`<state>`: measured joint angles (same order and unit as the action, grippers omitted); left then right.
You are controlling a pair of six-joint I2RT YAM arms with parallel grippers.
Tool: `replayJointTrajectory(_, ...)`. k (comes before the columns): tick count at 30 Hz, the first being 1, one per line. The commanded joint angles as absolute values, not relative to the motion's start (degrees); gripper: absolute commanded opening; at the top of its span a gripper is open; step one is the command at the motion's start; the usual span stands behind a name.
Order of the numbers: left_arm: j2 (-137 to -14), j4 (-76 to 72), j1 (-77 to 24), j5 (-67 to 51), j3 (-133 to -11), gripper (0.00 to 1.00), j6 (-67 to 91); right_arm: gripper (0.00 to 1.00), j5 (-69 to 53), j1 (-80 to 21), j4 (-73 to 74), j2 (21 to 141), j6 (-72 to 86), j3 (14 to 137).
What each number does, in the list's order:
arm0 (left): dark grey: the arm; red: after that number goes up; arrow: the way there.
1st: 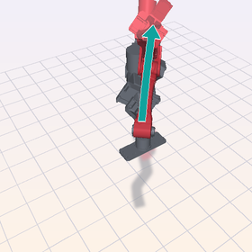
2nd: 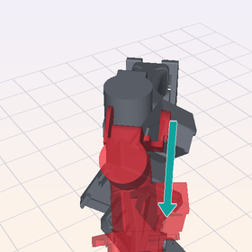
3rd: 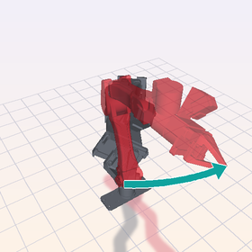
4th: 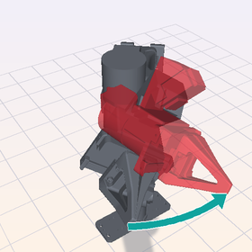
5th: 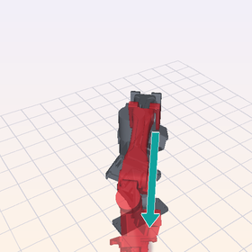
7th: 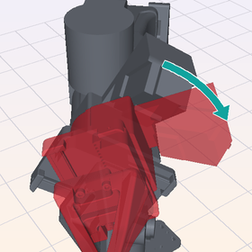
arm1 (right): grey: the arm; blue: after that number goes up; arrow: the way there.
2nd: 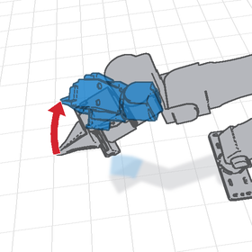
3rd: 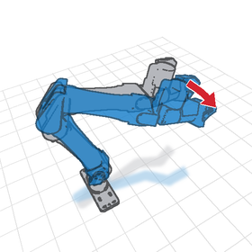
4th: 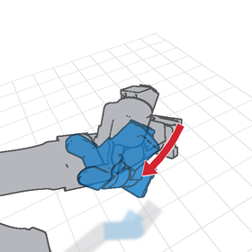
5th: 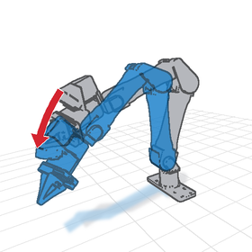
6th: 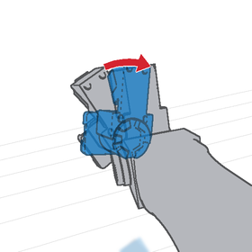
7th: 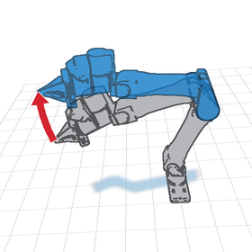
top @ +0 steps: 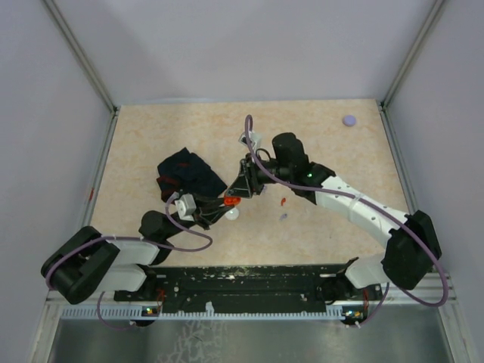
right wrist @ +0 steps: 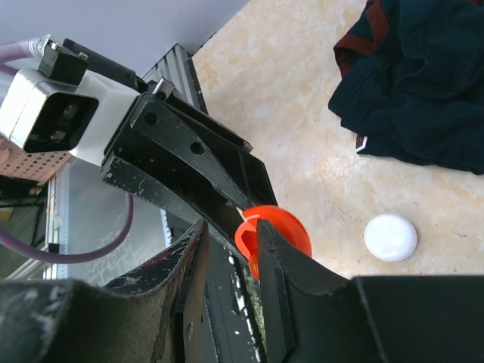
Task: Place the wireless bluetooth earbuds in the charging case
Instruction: Place the earbud in the charging case.
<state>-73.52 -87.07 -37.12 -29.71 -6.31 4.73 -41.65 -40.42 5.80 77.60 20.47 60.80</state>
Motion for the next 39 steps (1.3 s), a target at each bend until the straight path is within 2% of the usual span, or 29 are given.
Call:
replayJointTrajectory(1,-73.5,-102.6,-37.0,-31.8,-7.3,0.00,5.9,0.32,-41.1,-41.9,7.1,79.2,18.1,64.6)
replayJointTrajectory(14,-73.6,-102.6,-37.0,-25.9,-5.3,0.00,3.0,0.34,-32.6,-42.6,17.8,74.9,13.8,67.7)
replayJointTrajectory(23,-75.3,-102.5,-36.9,-27.2,-5.9,0.00,0.7,0.34,-27.6,-43.6,21.3,75.7,13.8,67.8)
replayJointTrajectory(39,-76.6,-102.5,-36.9,-31.1,-7.2,0.00,1.7,0.33,-29.8,-45.0,20.2,78.7,12.9,69.6)
